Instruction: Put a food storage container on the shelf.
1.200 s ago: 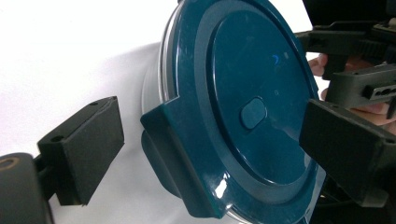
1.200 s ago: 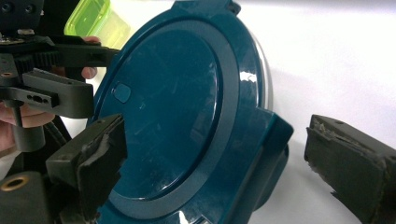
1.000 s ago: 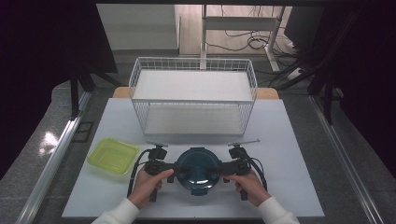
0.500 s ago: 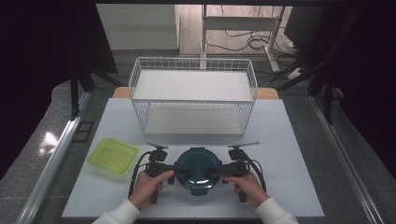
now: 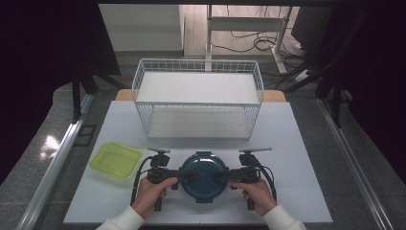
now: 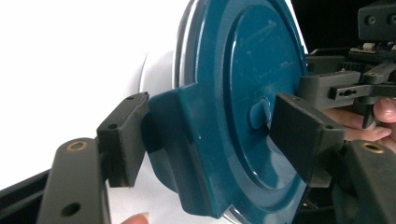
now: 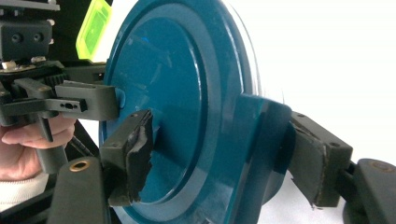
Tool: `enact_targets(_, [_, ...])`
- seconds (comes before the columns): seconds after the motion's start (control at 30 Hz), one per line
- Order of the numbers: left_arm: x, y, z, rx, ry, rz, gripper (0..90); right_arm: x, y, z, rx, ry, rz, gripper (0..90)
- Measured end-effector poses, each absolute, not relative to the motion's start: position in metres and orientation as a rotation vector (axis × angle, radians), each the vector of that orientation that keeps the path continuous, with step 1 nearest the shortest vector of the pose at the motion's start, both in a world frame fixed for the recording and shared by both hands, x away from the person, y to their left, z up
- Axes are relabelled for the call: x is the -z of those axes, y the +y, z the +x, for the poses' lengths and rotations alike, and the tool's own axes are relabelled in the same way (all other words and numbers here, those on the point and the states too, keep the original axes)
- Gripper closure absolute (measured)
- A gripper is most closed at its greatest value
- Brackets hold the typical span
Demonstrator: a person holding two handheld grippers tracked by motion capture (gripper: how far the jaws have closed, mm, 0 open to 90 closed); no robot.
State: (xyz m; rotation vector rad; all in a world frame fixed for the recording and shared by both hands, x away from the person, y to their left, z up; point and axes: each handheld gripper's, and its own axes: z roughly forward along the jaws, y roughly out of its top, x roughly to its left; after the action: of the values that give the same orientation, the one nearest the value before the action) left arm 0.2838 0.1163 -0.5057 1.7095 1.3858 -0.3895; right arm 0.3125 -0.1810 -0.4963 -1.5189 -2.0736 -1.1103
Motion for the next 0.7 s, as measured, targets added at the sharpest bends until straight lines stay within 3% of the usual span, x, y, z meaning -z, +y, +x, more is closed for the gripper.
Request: enact_targets(0.7, [0.494,0.110,0.273,0.323,1.368,1.738,35.7,0.487,-0.184,0.303,1.155,-2.055,-1.589,30.4])
